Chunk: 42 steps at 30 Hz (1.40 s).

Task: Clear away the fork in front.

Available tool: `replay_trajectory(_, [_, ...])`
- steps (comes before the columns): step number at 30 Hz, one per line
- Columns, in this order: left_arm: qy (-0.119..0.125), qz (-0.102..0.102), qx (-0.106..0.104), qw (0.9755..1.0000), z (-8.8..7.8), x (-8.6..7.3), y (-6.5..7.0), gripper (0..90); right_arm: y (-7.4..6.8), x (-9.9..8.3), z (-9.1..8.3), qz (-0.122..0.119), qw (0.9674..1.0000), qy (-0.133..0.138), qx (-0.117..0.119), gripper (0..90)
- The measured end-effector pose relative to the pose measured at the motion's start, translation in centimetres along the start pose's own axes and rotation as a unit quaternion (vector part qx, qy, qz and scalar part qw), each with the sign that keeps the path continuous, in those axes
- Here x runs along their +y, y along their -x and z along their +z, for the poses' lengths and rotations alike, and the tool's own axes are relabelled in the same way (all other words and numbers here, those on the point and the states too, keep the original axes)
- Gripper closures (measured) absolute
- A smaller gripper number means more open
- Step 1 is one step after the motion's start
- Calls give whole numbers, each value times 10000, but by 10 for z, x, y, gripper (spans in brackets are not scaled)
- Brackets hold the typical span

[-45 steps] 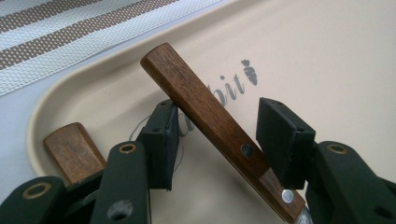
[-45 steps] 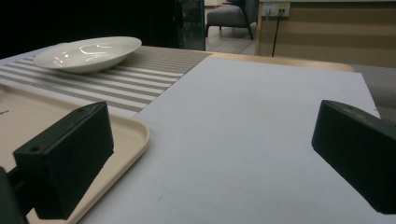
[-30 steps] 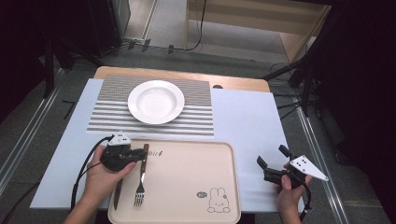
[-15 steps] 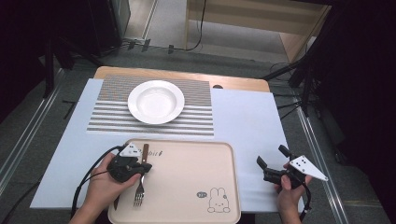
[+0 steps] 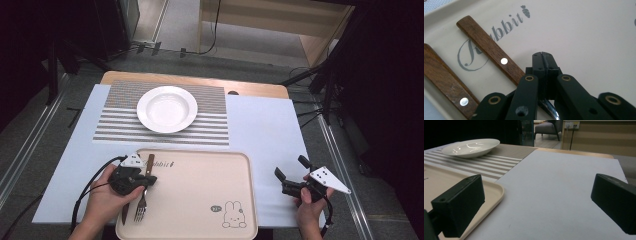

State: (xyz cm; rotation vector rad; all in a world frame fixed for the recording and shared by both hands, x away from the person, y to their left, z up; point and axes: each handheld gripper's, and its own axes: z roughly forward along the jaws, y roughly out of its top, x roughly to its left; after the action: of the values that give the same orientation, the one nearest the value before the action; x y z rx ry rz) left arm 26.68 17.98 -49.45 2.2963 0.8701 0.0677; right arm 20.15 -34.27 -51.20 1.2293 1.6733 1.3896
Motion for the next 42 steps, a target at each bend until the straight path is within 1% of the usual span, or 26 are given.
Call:
replay_trajectory(6, [81, -74, -35, 9999, 0, 0, -3, 893, 0, 0, 0, -3, 10000, 3, 9, 0])
replay_trajectory(7, [130, -101, -42, 9999, -1, 0, -3, 893, 0, 0, 0, -5, 10000, 3, 13, 0])
replay_trajectory(15, [367, -109, -91, 9992, -1, 4, -3, 893, 0, 0, 1, -32, 10000, -15, -2, 0])
replay_trajectory(17, [436, -153, -103, 9989, -2, 5, -4, 892, 0, 0, 1, -35, 10000, -7, -4, 0])
replay_trajectory(19, [485, -200, -163, 9985, -4, 6, -6, 889, 0, 0, 1, -28, 10000, -7, -5, 0])
replay_trajectory(21, [590, -283, -223, 9976, -6, 6, -7, 884, 0, 0, 1, -28, 10000, -13, -2, 0])
replay_trajectory(22, [641, -309, -236, 9972, -7, 6, -8, 845, 0, 0, 1, -26, 10000, -22, -25, 0])
replay_trajectory(23, [736, -344, -288, 9963, -9, 7, -9, 824, 0, 0, 1, -52, 10000, -30, -44, 0])
replay_trajectory(27, [970, -420, -299, 9939, -15, 10, -12, 718, -2, 0, 2, -83, 9999, -82, -86, 0])
replay_trajectory(29, [1040, -461, -340, 9929, -17, 11, -13, 663, -3, 0, 2, -109, 9999, -88, -81, 0])
replay_trajectory(30, [1072, -467, -320, 9926, -17, 12, -13, 647, -3, 0, 1, -98, 9999, -96, -85, 0])
replay_trajectory(33, [1199, -503, -283, 9911, -19, 13, -15, 566, -3, 0, 1, -94, 9999, -84, -82, 0])
replay_trajectory(35, [1286, -561, -246, 9898, -21, 14, -16, 508, -3, 0, 1, -103, 9999, -82, -68, 0])
replay_trajectory(38, [1368, -581, -229, 9886, -25, 17, -18, 429, -3, -1, 1, -130, 9999, -73, -44, 0])
replay_trajectory(39, [1402, -577, -313, 9879, -26, 18, -19, 391, -3, -1, 1, -129, 9999, -72, -57, 0])
replay_trajectory(40, [1433, -573, -322, 9875, -27, 18, -19, 345, -3, -1, 1, -138, 9999, -64, -71, 0])
replay_trajectory(41, [1463, -568, -313, 9871, -28, 19, -20, 319, -3, -1, 1, -143, 9999, -52, -74, 0])
replay_trajectory(42, [1511, -570, -350, 9863, -29, 19, -20, 280, -3, -1, 1, -149, 9998, -44, -80, 0])
